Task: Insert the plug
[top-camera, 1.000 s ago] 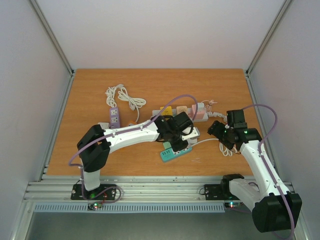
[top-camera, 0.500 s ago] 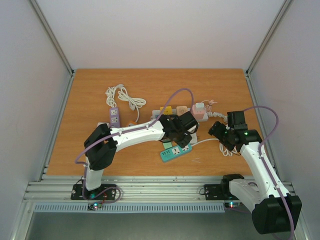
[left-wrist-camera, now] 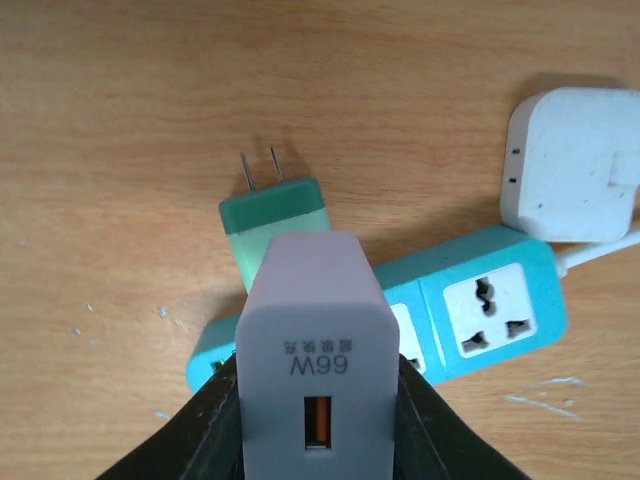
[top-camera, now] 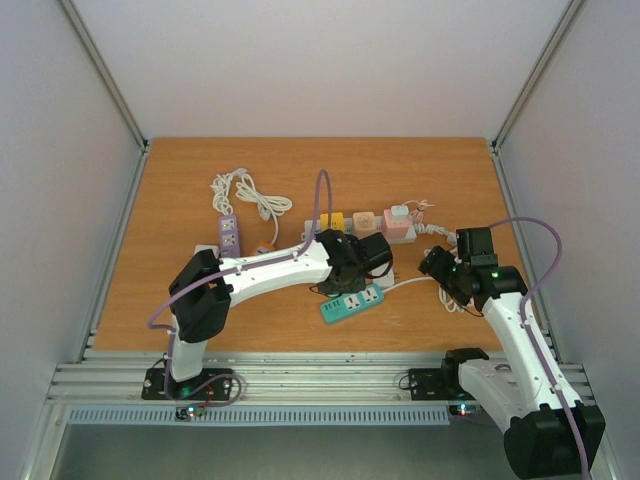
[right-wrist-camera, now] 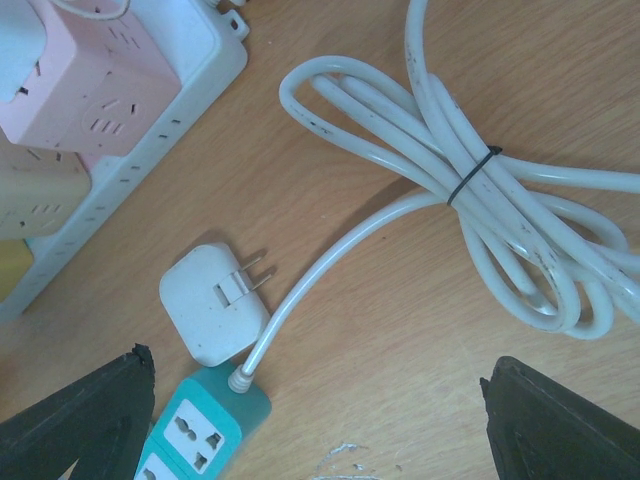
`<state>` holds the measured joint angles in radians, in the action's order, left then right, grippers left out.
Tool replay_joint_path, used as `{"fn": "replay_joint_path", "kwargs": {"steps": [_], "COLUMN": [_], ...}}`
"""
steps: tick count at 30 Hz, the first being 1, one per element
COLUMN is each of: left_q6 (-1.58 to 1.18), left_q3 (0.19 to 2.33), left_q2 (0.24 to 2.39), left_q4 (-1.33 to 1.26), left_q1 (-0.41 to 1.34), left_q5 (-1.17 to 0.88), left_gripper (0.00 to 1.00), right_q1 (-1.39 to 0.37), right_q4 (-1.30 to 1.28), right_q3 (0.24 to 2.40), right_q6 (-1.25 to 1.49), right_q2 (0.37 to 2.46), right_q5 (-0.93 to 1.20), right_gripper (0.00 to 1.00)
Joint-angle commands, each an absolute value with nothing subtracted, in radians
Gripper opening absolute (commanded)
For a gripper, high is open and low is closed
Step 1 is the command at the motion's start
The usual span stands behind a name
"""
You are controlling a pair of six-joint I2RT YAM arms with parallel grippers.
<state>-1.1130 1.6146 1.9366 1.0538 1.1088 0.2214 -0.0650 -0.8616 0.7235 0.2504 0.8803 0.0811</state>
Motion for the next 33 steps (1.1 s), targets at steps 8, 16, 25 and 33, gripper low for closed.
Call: {"fn": "replay_joint_path", "kwargs": {"steps": [8,16,25,33], "left_q6": [-1.507,-1.618,-1.623,-1.627], "left_q3": [1.674,1.683,1.744,1.733], "left_q2": [1.953,1.973,2.046,2.078], "left_q4": [1.118,1.109,1.128,1.134], "left_q1": [1.151,1.166,1.175,1.175], "left_q5": [0.201,0.213,0.204,0.188], "left_gripper": [0.0,0.0,0.0,0.0], "right_q1": [-0.058,-0.059,-0.061,-0.067], "right_q4": [-0.868,-0.861,-0.86,-0.856], "right_q3": [0.701,0.697,0.685,0.677], "right_q6": [0.264,0.268,0.274,0.276], "right_q2": [0.861,0.859,0.85,0.844], "right_q5": [0.068,0.077,0.078,0.078], "right_gripper": [0.9,0.9,0.9,0.9]}}
